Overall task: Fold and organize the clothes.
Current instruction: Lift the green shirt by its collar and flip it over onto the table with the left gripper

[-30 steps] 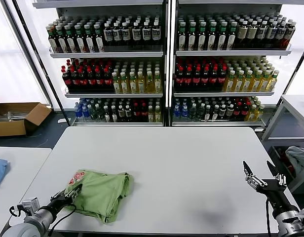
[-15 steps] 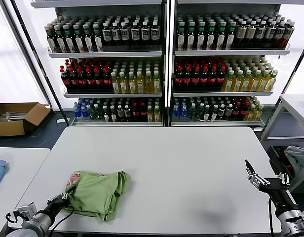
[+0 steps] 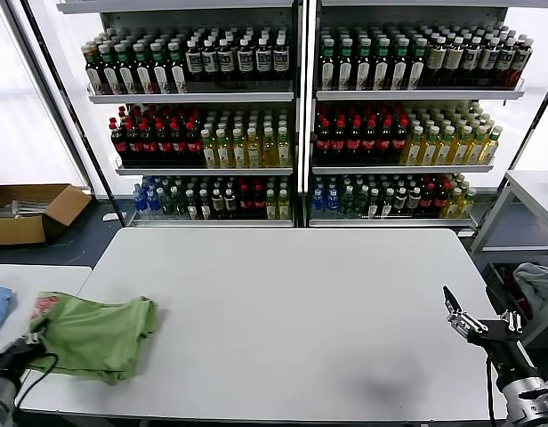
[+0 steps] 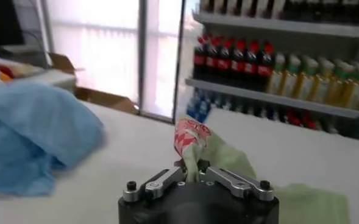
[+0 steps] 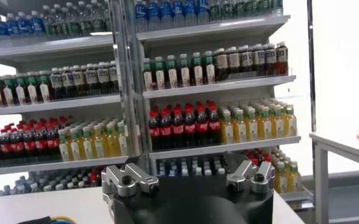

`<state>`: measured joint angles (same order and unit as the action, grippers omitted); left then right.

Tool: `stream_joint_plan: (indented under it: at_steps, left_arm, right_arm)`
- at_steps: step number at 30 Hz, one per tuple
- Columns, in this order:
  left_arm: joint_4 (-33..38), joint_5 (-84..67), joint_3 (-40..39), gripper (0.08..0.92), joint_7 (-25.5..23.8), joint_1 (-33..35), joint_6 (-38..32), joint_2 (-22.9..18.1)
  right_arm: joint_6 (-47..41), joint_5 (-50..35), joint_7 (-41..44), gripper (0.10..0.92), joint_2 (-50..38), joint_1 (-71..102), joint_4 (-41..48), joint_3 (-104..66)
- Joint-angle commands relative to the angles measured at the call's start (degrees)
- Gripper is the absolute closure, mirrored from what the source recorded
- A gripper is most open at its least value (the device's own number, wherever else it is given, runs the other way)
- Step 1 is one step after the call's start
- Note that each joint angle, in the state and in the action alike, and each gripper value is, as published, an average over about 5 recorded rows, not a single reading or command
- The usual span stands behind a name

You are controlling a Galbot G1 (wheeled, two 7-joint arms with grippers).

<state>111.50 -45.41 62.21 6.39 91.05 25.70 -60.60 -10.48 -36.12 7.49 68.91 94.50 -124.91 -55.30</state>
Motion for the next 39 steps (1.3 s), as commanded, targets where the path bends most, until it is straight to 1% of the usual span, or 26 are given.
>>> stream_joint_plan:
  at_steps: [1, 4, 9, 12, 15, 19, 21, 24, 26, 28, 31, 34, 39]
  left_arm:
    - [2.9, 0.0, 12.6, 0.865, 4.2, 0.9, -0.4, 4.3]
    - [4.9, 0.2, 11.8, 0.865, 4.8, 1.0, 0.2, 4.4]
    - [9.1, 1.3, 9.1, 0.865, 6.4, 0.2, 1.4, 2.8]
    - [11.8, 3.1, 6.3, 0.865, 7.3, 0.4, 1.6, 0.7]
    - [14.6, 5.8, 1.6, 0.865, 8.3, 1.1, 1.5, -2.2]
    - [18.1, 11.2, -8.5, 0.865, 10.9, 2.1, 1.4, -5.8]
    - [19.6, 14.9, -16.2, 0.865, 12.7, 2.1, 1.3, -7.1]
    - [20.9, 18.8, -29.7, 0.865, 16.6, 0.4, 1.8, -8.5]
    - [21.0, 19.7, -38.5, 0.865, 19.3, -1.5, 2.7, -9.3]
    - [20.3, 19.8, -46.2, 0.865, 20.9, -3.0, 3.7, -9.6]
    - [17.8, 18.4, -54.4, 0.865, 22.2, -4.2, 4.7, -9.4]
    - [14.2, 14.8, -57.3, 0.865, 23.7, -6.1, 5.3, -10.1]
    - [10.4, 8.8, -57.8, 0.865, 26.3, -10.8, 5.3, -12.2]
  right_arm:
    - [0.2, -0.9, 0.1, 0.203, -0.1, 0.1, 0.3, 0.0]
    - [0.5, -1.1, 0.2, 0.203, -0.3, 0.4, 0.5, -0.5]
    - [0.8, -1.7, 0.3, 0.203, -0.5, 1.1, 0.5, -1.3]
    - [0.9, -1.7, 0.3, 0.203, -0.7, 1.3, 0.6, -1.6]
    - [0.9, -1.7, 0.3, 0.203, -0.8, 1.1, 0.6, -1.6]
    - [0.7, -1.8, 0.2, 0.203, -1.0, 0.6, 0.3, -1.6]
    - [0.5, -1.9, 0.1, 0.203, -1.1, 0.5, 0.1, -1.6]
    - [0.2, -1.9, 0.1, 0.203, -1.1, 0.4, -0.4, -1.6]
    - [-0.1, -1.8, 0.0, 0.203, -1.2, 0.6, -0.9, -1.7]
    - [-0.2, -1.8, 0.0, 0.203, -1.3, 1.1, -1.2, -2.1]
    - [-0.2, -1.8, 0.0, 0.203, -1.5, 2.2, -1.6, -3.1]
    - [-0.1, -1.9, 0.0, 0.203, -1.4, 3.1, -2.0, -3.6]
    - [-0.3, -1.2, 0.1, 0.203, -0.8, 3.5, -2.8, -2.8]
